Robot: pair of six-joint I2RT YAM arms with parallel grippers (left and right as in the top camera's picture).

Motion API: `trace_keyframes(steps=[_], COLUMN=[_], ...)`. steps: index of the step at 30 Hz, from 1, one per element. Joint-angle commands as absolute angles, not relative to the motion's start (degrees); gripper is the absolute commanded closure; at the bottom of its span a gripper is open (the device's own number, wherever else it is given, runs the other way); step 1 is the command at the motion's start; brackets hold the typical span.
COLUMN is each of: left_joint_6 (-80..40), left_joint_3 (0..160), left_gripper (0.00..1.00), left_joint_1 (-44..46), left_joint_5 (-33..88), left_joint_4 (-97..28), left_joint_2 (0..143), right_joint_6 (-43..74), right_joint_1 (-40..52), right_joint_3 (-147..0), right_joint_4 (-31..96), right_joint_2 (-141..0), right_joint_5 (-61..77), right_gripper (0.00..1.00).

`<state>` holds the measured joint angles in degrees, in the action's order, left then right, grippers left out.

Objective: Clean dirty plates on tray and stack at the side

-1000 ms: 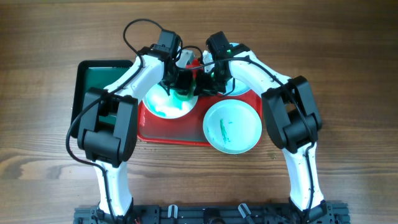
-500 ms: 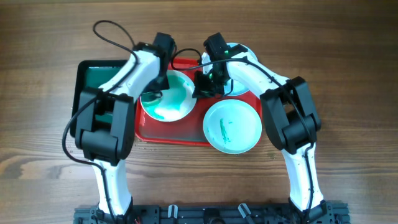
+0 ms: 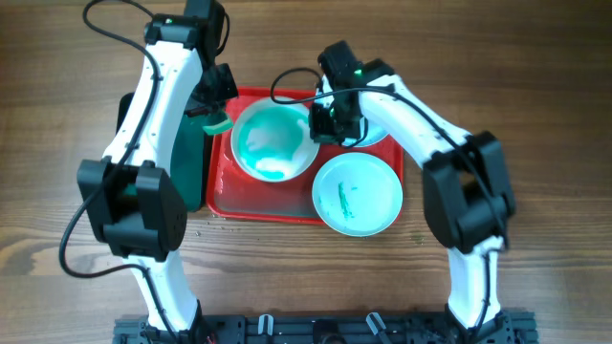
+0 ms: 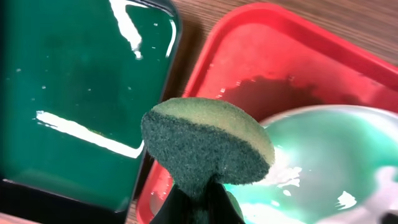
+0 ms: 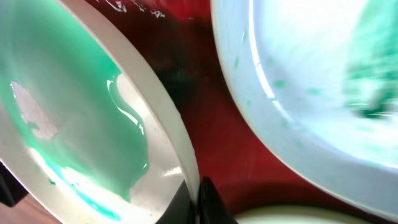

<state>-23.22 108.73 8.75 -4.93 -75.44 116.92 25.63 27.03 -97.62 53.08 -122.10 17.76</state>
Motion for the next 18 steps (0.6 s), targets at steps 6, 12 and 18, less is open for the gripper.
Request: trace_keyframes(steps=[6, 12, 18], left_joint_6=[-21.0, -21.0, -21.0], left_joint_3=[109.8, 109.7, 109.7], left_gripper=[0.96, 0.96, 0.96], left_joint_1=[4.8, 2.9, 2.8], left_joint_5=[-0.4, 1.7, 2.4], left_joint_4=[-74.2, -72.9, -72.6], left_joint_2=[114.4, 114.5, 114.5], right_joint_6=[26.3, 32.7, 35.1], right_joint_1=[38.2, 46.5, 51.3], right_joint_3=[-97.5, -97.5, -97.5], right_joint_4=[56.6, 59.6, 61.2], right_joint_2=[-108.5, -108.5, -108.5], right_joint_5=[-23.9, -42.1, -55.1], right_gripper=[0.96, 0.96, 0.96])
